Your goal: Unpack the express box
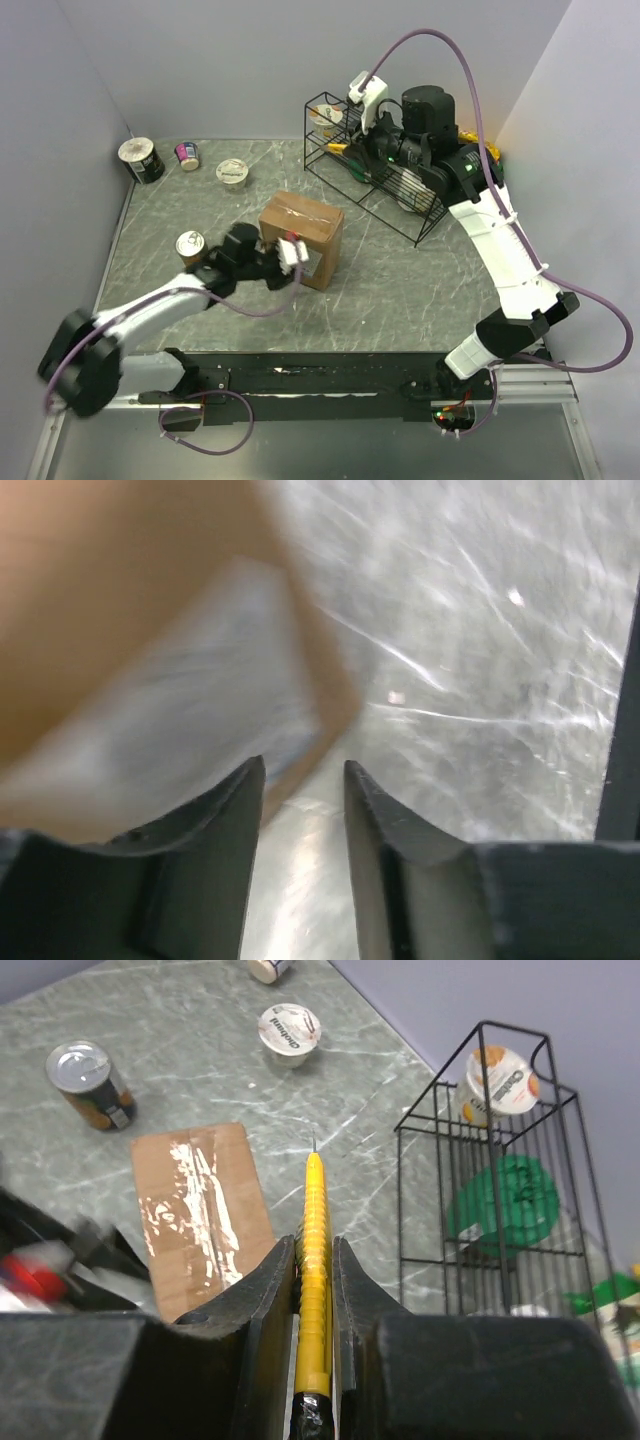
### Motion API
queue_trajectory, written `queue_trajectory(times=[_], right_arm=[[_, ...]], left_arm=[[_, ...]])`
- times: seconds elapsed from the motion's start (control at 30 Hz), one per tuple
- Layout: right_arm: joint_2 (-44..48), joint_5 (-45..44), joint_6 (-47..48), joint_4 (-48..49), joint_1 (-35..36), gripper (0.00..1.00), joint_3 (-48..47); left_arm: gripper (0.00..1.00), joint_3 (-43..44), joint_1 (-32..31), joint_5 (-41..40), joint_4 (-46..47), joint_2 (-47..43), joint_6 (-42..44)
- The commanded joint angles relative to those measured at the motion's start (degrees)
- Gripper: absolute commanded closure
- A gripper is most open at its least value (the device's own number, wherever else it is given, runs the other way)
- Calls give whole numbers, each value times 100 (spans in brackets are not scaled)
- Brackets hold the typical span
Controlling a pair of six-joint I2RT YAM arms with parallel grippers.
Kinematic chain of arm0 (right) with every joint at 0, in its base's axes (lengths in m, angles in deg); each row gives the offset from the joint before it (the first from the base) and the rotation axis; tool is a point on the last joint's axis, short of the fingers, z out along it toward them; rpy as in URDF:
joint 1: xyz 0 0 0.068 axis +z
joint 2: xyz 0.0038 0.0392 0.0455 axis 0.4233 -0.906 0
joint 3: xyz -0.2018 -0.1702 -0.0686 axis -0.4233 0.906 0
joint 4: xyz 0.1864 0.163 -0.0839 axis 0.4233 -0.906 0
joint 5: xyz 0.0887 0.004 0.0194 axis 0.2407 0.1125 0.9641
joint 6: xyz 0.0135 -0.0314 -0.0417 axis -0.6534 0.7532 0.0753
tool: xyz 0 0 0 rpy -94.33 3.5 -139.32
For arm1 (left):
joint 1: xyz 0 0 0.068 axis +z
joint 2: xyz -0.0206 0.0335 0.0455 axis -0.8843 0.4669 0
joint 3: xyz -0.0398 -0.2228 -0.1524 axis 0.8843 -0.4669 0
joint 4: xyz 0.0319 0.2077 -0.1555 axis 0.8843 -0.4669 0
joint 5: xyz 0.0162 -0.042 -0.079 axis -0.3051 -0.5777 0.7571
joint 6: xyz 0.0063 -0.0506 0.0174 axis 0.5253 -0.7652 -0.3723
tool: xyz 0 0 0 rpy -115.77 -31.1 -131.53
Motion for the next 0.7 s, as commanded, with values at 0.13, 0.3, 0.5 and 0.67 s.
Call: queue_trajectory(times=[0.13, 0.3, 0.5, 0.67], right_arm=[[-271, 1117, 1282, -384, -103, 100, -1067], [-596, 1486, 817, -446, -76, 100, -1464], [-1116, 1266, 69, -780, -24, 100, -2124], [-1237, 925, 113, -901, 187, 100, -1973]], left_arm=[[30, 1210, 714, -746, -1674, -2371, -1089], [23, 1668, 1101, -1767, -1893, -2117, -2318], [24, 1896, 2909, -724, -1332, -1318, -4207], [28, 2390, 4078, 1340, -849, -299, -5272]])
